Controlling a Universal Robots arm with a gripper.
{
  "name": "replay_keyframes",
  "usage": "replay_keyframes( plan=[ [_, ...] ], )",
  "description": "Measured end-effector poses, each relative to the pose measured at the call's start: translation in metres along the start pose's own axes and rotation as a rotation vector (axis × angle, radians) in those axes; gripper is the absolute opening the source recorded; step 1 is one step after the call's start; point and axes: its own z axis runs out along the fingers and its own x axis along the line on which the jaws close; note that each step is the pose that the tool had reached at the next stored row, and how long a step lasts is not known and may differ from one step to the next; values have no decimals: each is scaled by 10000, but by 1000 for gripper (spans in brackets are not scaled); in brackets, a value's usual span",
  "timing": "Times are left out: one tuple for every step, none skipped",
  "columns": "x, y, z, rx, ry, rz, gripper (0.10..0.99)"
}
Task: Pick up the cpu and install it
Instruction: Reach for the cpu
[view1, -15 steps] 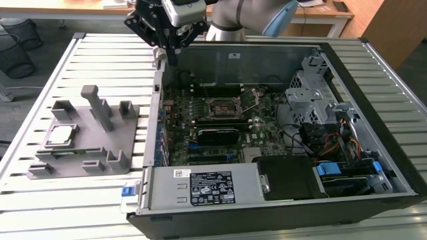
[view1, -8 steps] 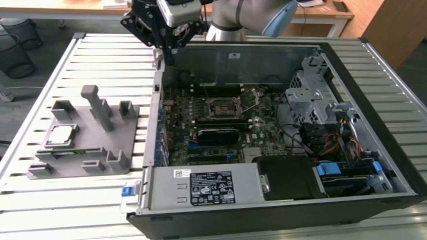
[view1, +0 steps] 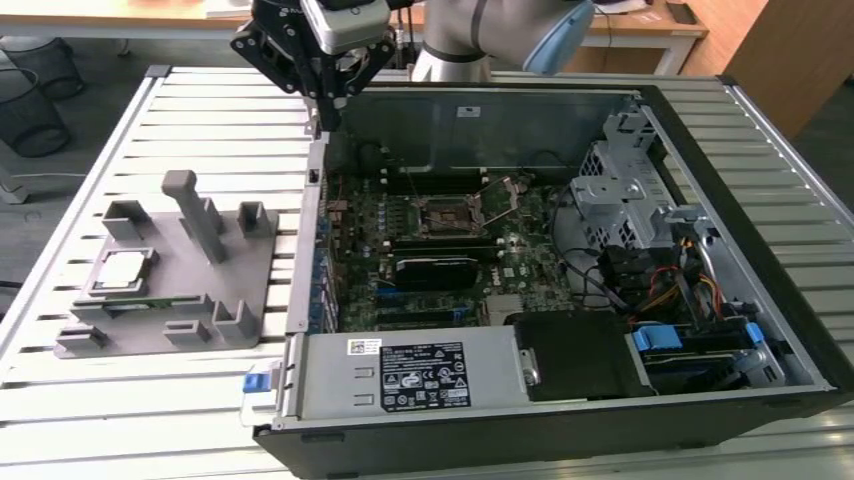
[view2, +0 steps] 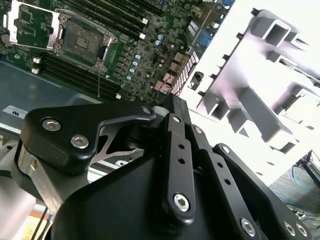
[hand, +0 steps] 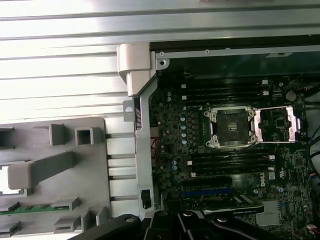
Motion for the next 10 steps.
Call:
replay_keyframes(
  plan=[
    [9, -1, 0, 0, 0, 0, 106],
    [19, -1, 0, 0, 0, 0, 106],
    [29, -2, 0, 0, 0, 1, 106],
    [38, -3, 0, 0, 0, 1, 106],
    [47, -3, 0, 0, 0, 1, 106],
    [56, -4, 0, 0, 0, 1, 106],
    [65, -5, -1, 1, 0, 1, 106],
    [74, -6, -1, 1, 0, 1, 106],
    [84, -6, 0, 0, 0, 1, 106],
    [93, -7, -1, 1, 0, 1, 106]
  ],
)
